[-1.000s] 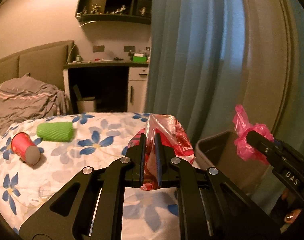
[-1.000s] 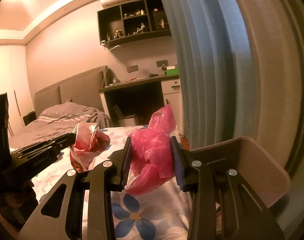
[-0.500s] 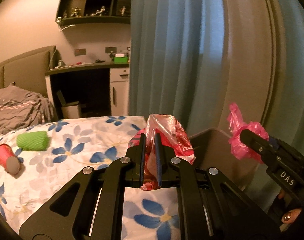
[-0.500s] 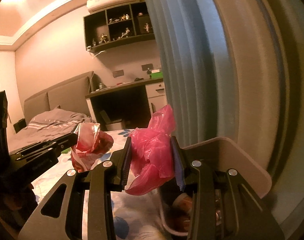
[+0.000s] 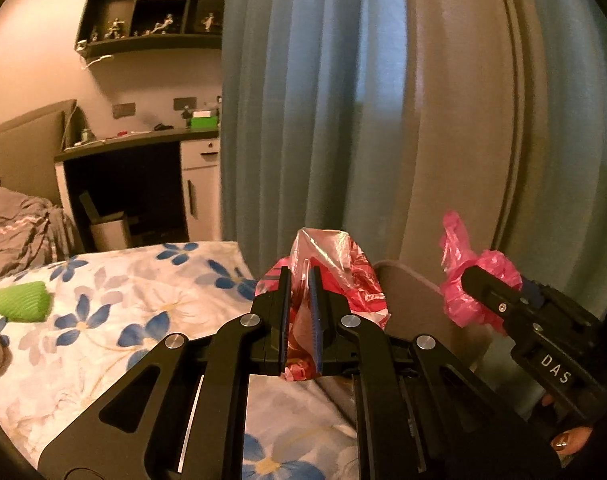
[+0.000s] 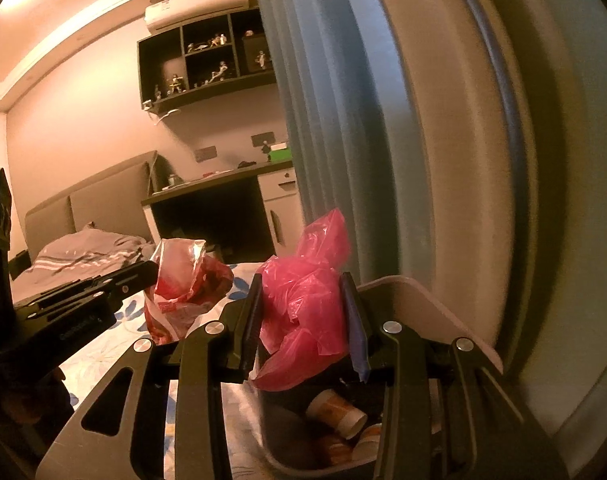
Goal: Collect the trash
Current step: 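Carry the pink bag and red-white wrapper in both tools over the brown bin, then open both tools to drop the pink bag and wrapper into the bin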
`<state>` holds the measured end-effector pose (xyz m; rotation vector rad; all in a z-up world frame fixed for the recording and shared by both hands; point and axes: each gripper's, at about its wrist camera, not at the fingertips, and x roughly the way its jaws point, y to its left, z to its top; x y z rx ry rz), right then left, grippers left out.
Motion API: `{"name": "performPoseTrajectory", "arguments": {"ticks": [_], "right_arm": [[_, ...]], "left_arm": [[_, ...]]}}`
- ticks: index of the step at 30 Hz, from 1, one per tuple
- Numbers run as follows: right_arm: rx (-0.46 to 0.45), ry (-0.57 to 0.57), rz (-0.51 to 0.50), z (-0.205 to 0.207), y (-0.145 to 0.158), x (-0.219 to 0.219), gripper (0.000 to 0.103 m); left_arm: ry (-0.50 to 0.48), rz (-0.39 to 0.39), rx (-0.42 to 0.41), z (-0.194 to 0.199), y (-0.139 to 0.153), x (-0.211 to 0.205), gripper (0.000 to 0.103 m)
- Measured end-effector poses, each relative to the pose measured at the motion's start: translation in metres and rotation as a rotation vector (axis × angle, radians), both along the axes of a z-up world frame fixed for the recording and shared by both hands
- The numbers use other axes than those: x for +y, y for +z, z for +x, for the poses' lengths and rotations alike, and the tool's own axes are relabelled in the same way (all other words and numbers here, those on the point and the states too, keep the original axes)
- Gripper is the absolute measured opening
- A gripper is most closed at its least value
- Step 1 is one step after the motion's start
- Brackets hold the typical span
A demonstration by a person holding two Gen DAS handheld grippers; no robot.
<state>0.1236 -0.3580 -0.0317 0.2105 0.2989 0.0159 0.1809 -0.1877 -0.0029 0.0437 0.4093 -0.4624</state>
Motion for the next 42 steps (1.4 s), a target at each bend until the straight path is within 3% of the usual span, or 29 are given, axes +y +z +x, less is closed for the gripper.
{"name": "performPoseTrajectory", "arguments": {"ticks": [34,42], "right_arm": [[0.054,-0.058,0.003,0.025,-0.01,-0.025,0.038],[0.058,-0.059,0.007,0.034,-0.014,-0.028,0.046]], "left_arm": [[-0.122,-0.022,0.074,0.035,-0.026,-0.064,0.009],[-0.134,-0.026,0.09,0.038,-0.03,-0.068,0.009]]}}
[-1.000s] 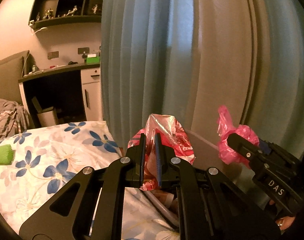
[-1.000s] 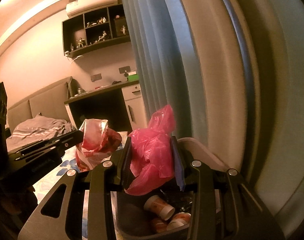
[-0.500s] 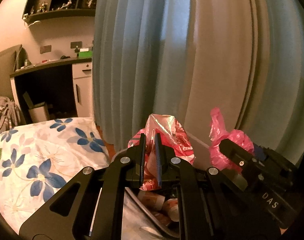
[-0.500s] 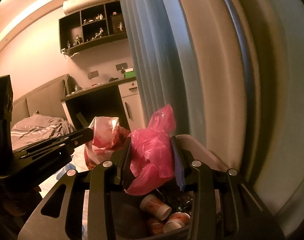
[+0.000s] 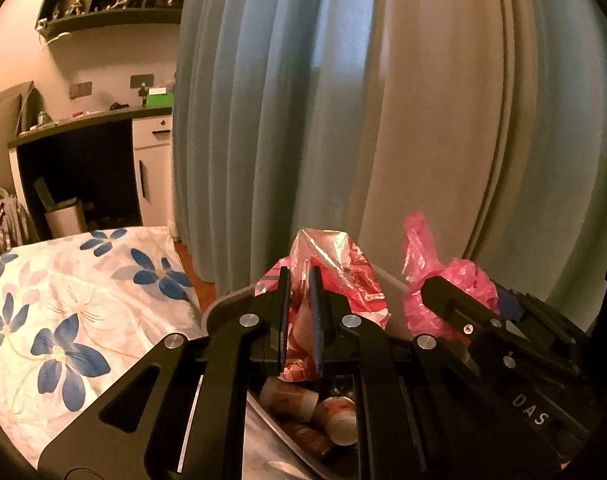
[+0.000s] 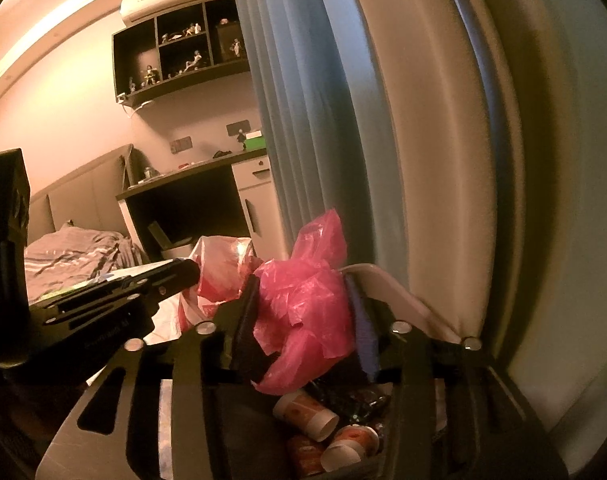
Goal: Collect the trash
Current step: 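Open both tools to drop the pink bag and wrapper into the bin, then move both tools back over the red cup and green foam sleeve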
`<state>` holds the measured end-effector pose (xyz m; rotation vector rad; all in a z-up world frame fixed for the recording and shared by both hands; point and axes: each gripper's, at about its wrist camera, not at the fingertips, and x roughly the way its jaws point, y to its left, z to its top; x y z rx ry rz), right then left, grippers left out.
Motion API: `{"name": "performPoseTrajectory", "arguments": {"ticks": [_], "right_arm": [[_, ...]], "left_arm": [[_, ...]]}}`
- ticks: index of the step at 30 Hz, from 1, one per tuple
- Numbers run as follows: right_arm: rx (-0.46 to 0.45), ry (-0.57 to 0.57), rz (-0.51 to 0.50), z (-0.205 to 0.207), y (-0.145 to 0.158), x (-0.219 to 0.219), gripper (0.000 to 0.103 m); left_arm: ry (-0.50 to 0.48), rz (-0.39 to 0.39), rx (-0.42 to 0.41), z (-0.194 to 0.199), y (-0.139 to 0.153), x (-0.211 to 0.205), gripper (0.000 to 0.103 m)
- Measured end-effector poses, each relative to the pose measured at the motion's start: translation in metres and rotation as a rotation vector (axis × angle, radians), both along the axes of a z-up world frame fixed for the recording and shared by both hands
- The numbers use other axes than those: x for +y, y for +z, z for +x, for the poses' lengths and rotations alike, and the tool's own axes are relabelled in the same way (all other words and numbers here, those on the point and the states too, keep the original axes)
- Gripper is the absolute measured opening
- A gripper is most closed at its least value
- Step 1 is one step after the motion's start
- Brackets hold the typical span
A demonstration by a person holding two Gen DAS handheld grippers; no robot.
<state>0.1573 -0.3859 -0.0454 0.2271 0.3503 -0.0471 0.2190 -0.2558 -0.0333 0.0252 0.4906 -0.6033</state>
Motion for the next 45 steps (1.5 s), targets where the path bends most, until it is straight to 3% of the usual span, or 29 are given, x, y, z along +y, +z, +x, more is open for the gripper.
{"name": "performPoseTrajectory", "arguments": {"ticks": [11,15,18,19,22,23,29,40,45], "right_arm": [[-0.014,-0.079,0.042,-0.006,-0.006,-0.018,0.059],[-0.018,-0.115,0.051,-0.012,-0.008,-0.024,0.06],[-0.022,-0.135,0.051,-0.018,-0.011,-0.028,0.061],[-0.023,-0.138,0.049,-0.019,-0.011,-0.028,0.062],[-0.029,-0.15,0.038,-0.022,-0.009,-0.028,0.064],[-0.031,-0.154,0.033,-0.023,-0.009,-0.028,0.066],[-0.043,-0.169,0.01,-0.031,-0.008,-0.021,0.075],[-0.047,-0.166,-0.011,-0.037,-0.006,-0.004,0.097],[-0.05,-0.154,-0.038,-0.041,-0.005,0.012,0.097]], "left_arm": [[-0.027,-0.002,0.026,0.001,-0.012,-0.011,0.012],[-0.045,-0.004,0.036,-0.001,-0.019,-0.017,0.02],[-0.056,-0.017,0.037,-0.003,-0.022,-0.017,0.047],[-0.054,-0.017,0.031,-0.004,-0.022,-0.016,0.061],[-0.05,-0.012,0.027,-0.008,-0.023,-0.015,0.067],[-0.043,-0.005,0.028,-0.008,-0.023,-0.015,0.073],[0.073,0.039,0.007,-0.017,-0.023,0.004,0.093],[0.287,0.108,-0.014,-0.036,-0.023,0.061,0.097],[0.378,0.092,-0.016,-0.047,-0.017,0.095,0.097]]}}
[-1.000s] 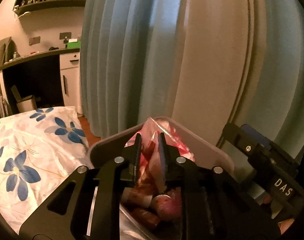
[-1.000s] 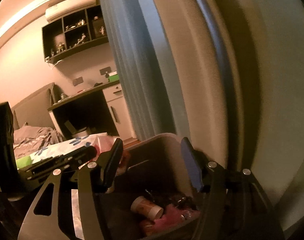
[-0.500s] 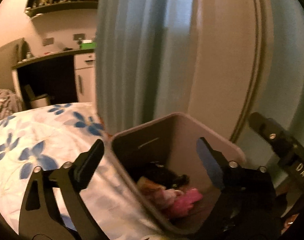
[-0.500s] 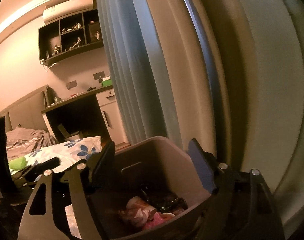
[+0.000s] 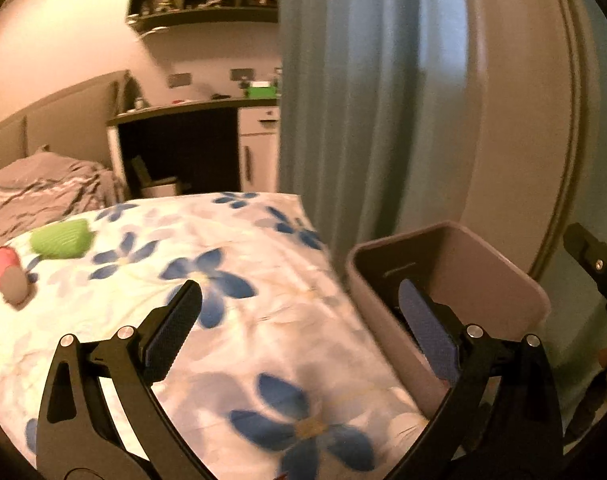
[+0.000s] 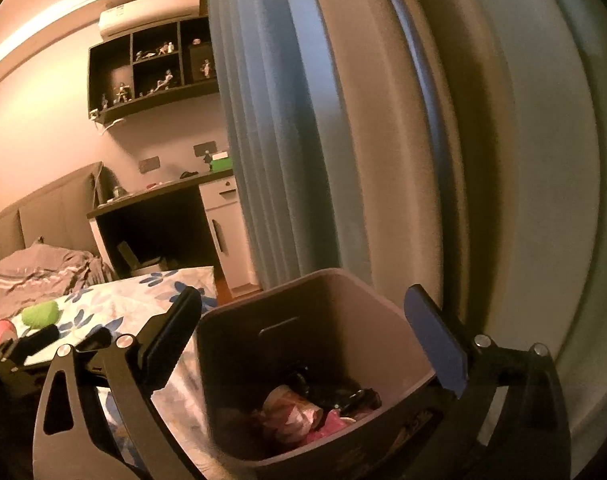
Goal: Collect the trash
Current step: 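Move both tools back over the red cup and green foam sleeve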
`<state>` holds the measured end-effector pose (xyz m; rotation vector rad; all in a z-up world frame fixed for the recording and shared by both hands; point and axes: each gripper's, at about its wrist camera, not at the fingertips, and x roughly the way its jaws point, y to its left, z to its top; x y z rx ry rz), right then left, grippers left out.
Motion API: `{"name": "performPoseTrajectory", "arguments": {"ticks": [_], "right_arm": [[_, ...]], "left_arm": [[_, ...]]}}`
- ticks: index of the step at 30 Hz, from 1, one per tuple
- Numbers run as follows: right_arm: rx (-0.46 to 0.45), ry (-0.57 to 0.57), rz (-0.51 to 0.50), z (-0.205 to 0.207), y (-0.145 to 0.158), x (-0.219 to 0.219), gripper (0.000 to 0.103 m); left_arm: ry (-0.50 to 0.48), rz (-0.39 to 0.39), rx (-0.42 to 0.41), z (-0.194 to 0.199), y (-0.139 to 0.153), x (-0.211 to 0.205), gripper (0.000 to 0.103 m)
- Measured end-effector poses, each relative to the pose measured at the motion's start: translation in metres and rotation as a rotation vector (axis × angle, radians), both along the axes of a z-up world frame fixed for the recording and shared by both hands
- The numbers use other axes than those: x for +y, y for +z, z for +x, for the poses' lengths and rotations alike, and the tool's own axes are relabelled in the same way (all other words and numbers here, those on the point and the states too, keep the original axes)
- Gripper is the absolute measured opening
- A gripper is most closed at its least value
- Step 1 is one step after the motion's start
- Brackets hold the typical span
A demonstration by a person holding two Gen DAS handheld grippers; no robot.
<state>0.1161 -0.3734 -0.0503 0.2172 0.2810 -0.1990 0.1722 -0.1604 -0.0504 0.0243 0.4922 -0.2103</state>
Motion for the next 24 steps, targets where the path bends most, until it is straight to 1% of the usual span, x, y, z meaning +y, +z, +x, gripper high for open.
{"name": "performPoseTrajectory", "arguments": {"ticks": [5,9,16,21,24], "right_arm": [[-0.008,0.031,-0.025,-0.005,0.003,0.023,0.097],[-0.013,0.076,-0.049,-0.006,0.004,0.049,0.097],[0.004,0.206,-0.051,0.004,0.004,0.104,0.097],[0.015,0.313,-0.068,0.02,0.004,0.154,0.097],[0.021,0.393,-0.069,0.033,0.006,0.187,0.097]], "left_arm": [[0.09,0.002,-0.037,-0.013,0.007,0.039,0.097],[0.175,0.003,-0.042,-0.018,0.008,0.078,0.097],[0.385,-0.019,-0.02,-0.021,0.004,0.167,0.097],[0.527,-0.043,-0.005,-0.023,0.004,0.231,0.097],[0.59,-0.053,-0.013,-0.03,0.006,0.262,0.097]]}}
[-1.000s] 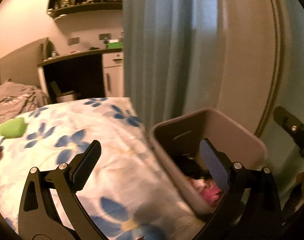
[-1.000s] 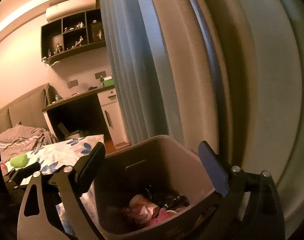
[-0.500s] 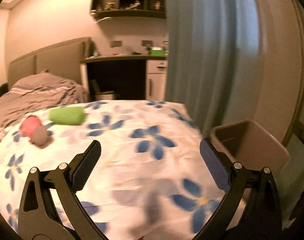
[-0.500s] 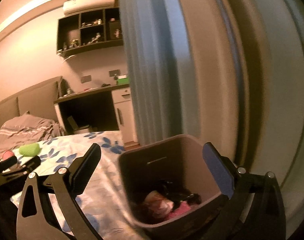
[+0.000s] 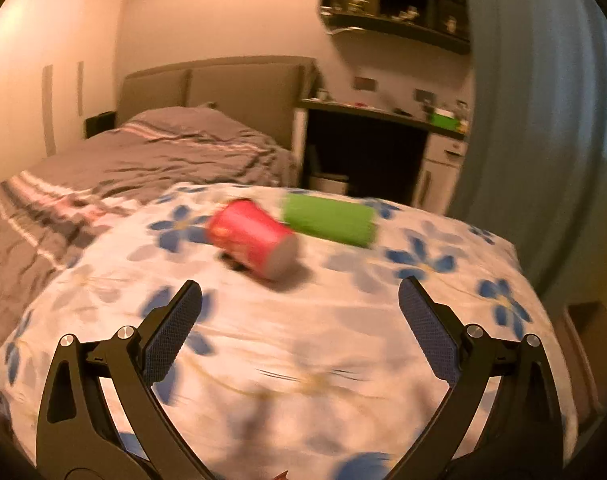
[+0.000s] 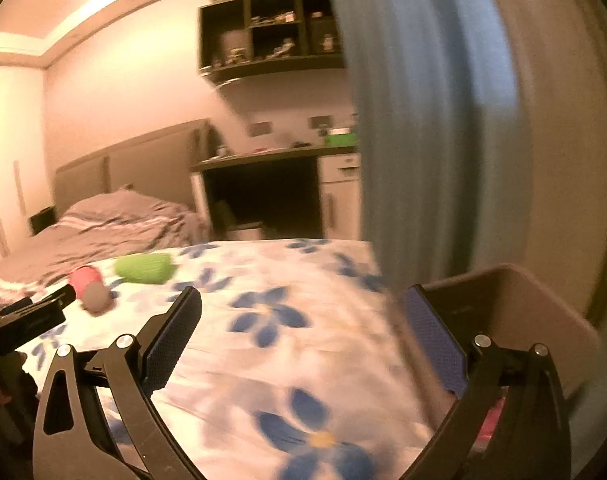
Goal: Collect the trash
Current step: 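Move both tools back over the red cup and green foam sleeve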
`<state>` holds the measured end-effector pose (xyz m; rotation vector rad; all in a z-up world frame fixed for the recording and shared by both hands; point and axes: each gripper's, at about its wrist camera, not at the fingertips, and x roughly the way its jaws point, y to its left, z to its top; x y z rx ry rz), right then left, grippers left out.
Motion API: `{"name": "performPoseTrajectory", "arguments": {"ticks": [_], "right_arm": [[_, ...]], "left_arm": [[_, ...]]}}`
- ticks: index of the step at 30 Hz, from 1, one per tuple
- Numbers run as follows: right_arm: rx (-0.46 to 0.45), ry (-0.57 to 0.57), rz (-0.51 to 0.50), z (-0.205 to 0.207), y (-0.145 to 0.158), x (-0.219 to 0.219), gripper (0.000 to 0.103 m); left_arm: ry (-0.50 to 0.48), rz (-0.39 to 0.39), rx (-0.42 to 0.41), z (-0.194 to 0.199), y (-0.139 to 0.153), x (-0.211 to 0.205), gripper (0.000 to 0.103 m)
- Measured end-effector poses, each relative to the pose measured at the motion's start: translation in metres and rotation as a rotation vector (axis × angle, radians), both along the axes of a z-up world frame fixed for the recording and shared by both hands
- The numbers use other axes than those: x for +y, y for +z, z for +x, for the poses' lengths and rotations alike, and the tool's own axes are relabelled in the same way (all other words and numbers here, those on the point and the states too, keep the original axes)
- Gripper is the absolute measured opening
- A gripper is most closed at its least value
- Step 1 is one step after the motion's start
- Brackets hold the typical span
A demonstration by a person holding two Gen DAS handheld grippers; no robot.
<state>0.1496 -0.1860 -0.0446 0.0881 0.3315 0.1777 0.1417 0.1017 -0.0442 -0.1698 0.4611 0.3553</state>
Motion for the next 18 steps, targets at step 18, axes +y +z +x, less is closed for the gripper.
{"name": "performPoseTrajectory", "arguments": {"ticks": [18], "right_arm": [[0.188,0.562,-0.131,0.102,-0.015,0.257,0.097]], "left_arm": [[0.278,-0.04,-0.027,-0.052,0.009,0.147,0.097]]}}
